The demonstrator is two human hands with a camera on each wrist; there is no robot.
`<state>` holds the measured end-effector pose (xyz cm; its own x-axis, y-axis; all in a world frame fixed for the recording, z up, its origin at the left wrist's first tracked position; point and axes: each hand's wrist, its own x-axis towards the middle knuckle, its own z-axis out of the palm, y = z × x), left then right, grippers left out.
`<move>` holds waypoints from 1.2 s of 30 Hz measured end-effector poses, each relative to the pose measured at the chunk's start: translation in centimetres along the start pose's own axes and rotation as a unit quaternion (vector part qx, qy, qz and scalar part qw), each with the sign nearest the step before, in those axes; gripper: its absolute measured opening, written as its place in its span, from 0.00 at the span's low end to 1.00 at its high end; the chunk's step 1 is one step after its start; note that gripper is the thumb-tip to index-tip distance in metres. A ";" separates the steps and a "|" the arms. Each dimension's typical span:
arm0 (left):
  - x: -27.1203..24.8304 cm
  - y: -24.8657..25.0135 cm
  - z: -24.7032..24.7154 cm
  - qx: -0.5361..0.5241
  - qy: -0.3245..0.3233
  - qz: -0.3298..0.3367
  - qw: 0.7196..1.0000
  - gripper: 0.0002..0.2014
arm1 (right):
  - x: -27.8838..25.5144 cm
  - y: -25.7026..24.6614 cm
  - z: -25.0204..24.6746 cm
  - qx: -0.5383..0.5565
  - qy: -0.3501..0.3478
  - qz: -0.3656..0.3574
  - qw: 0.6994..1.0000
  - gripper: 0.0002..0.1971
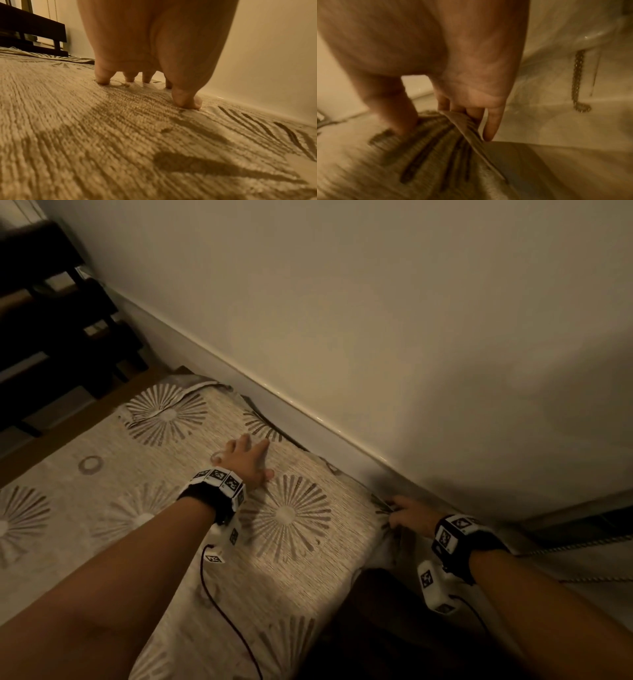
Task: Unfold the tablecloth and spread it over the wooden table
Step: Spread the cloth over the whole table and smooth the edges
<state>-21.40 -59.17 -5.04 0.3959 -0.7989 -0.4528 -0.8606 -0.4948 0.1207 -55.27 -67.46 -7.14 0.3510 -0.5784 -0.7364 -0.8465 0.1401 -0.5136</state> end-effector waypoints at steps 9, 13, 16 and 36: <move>0.1 0.0 -0.1 0.005 -0.002 0.003 1.000 0.37 | 1.5 1.3 -0.2 -0.088 0.197 0.051 0.975 0.15; 0.2 0.2 0.0 0.005 -0.006 -0.008 1.000 0.37 | 1.8 0.7 0.0 0.048 0.112 -0.027 0.992 0.08; 0.5 0.0 0.3 0.000 -0.005 -0.009 1.000 0.37 | 1.5 0.4 0.0 0.096 0.099 -0.054 0.989 0.08; -10.3 -13.2 -2.3 -0.117 0.035 -0.056 0.991 0.23 | -4.3 -22.1 2.7 -0.439 0.009 -0.179 0.881 0.15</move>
<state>-13.41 -45.24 0.02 0.5139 -0.7519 -0.4130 -0.7152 -0.6414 0.2778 -37.02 -65.89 6.20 0.6590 -0.4728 -0.5849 -0.6688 -0.7241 -0.1682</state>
